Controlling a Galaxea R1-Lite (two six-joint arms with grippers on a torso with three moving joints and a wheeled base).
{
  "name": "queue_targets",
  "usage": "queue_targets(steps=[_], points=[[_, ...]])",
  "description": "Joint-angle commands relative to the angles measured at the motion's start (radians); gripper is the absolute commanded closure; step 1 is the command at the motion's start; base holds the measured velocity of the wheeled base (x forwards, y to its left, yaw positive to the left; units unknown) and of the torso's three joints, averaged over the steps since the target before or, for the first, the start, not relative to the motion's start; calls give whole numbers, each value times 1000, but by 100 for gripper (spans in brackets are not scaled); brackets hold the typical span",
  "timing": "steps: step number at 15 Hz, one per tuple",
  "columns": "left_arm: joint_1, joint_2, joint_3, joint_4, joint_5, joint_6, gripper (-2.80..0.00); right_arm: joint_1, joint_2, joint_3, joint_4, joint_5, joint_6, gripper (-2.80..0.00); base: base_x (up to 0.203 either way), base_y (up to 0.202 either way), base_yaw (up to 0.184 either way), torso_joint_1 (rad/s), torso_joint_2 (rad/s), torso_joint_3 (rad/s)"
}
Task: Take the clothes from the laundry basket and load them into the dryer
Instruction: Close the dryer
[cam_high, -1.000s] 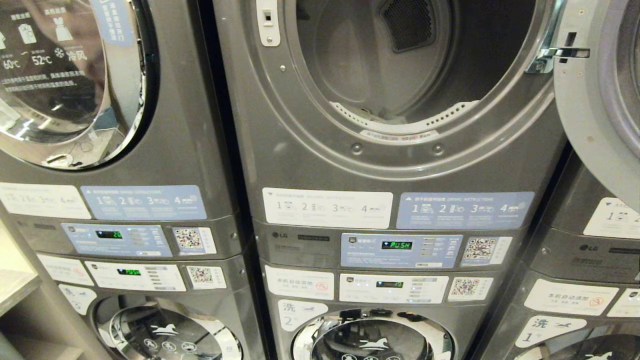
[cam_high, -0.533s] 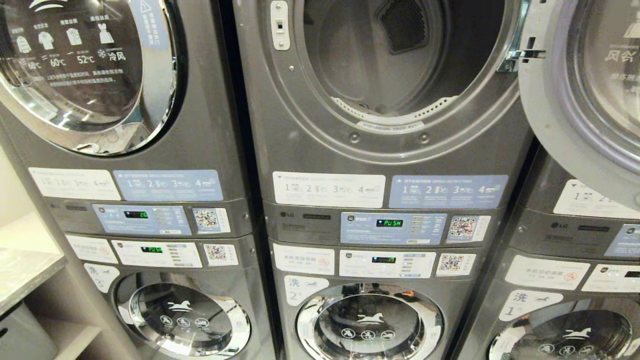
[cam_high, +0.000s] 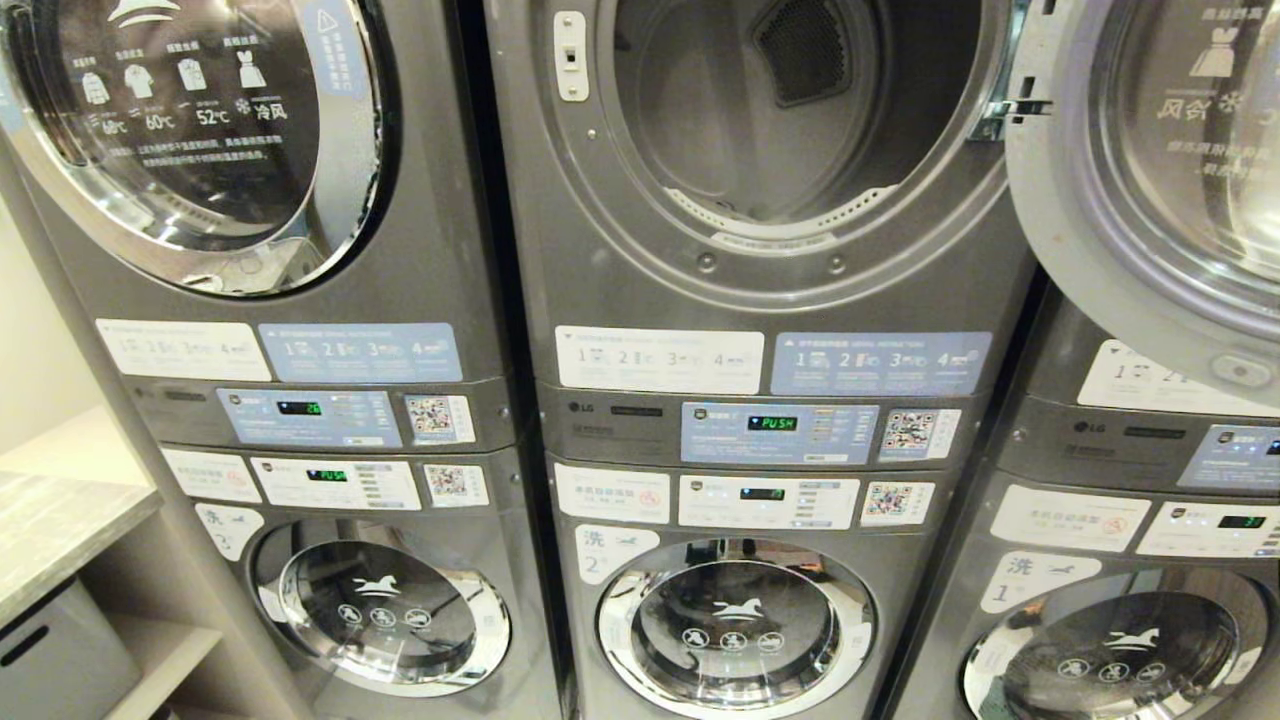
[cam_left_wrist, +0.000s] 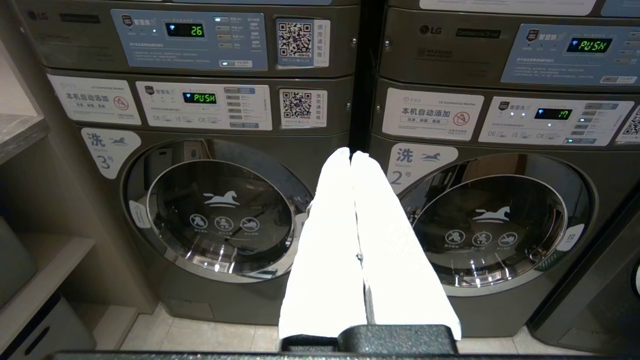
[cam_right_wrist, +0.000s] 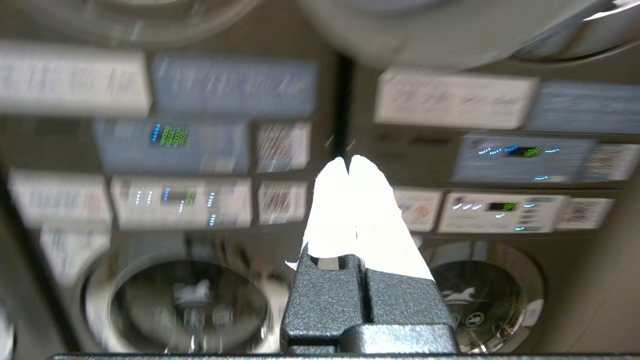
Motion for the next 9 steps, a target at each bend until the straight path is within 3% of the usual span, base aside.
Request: queue_targets(steps=[1, 5, 9], points=[[0, 0, 0, -1, 0, 0, 0, -1, 160, -175, 26, -88, 43, 0, 0, 0, 0, 0, 0, 0], [0, 0, 0, -1, 0, 0, 0, -4, 564, -680, 81, -449, 185, 0, 0, 0, 0, 0, 0, 0], [0, 0, 0, -1, 0, 0, 0, 15, 757, -954, 97, -647, 209, 0, 0, 0, 0, 0, 0, 0]])
